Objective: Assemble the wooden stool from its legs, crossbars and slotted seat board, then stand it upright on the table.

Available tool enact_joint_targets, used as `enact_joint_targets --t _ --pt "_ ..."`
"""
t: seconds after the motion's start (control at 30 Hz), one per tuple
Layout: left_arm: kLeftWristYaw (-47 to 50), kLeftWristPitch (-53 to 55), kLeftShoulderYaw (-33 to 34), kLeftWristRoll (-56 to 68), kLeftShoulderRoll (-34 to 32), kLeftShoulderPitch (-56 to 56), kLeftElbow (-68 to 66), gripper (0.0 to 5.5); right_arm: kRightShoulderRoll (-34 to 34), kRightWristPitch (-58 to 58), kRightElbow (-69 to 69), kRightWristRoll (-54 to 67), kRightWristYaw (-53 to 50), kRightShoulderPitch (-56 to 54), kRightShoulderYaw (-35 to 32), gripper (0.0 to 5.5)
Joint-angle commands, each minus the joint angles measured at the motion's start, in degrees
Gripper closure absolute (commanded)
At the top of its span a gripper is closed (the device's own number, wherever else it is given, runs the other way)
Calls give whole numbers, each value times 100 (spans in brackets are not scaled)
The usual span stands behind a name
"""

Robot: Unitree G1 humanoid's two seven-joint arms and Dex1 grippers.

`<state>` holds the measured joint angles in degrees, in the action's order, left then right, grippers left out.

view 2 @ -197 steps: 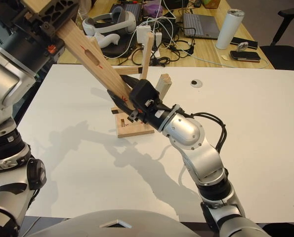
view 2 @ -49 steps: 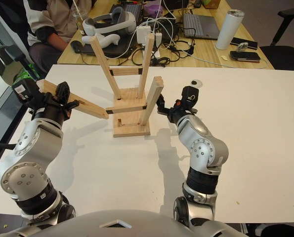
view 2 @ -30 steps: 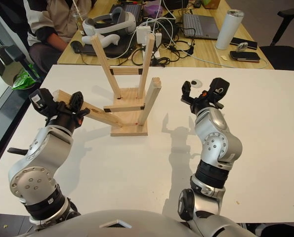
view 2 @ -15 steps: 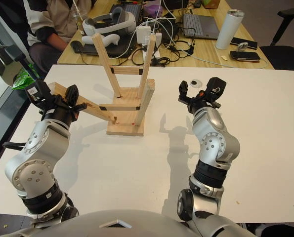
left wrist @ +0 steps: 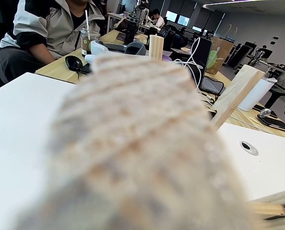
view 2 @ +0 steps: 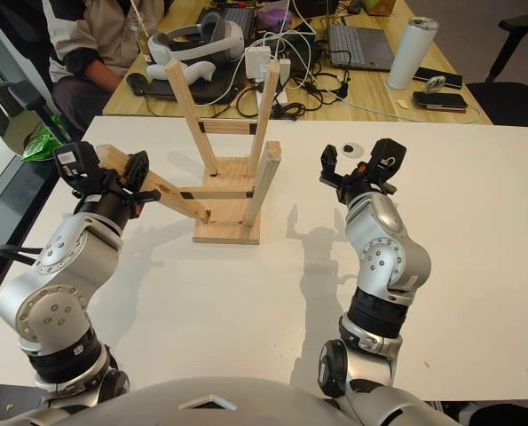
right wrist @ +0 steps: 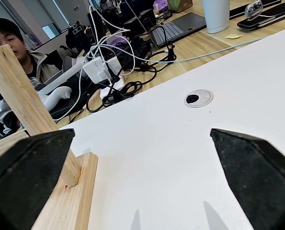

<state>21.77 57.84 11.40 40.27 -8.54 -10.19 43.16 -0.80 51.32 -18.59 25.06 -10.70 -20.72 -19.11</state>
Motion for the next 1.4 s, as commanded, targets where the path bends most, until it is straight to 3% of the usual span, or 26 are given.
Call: enact_joint_targets --t 0.03,0.37,0.93,1.4 --pt "-34 295 135 38 -35 27 103 448 25 35 -55 16 4 -51 56 10" --pt "164 478 427 330 602 -240 83 448 16 16 -73 -10 14 -16 132 10" --pt "-251 474 139 -246 356 106 -91 448 14 62 -103 5 -4 -23 141 10" --pt "-145 953 642 -274 496 75 -381 448 37 65 -116 6 9 -31 168 10"
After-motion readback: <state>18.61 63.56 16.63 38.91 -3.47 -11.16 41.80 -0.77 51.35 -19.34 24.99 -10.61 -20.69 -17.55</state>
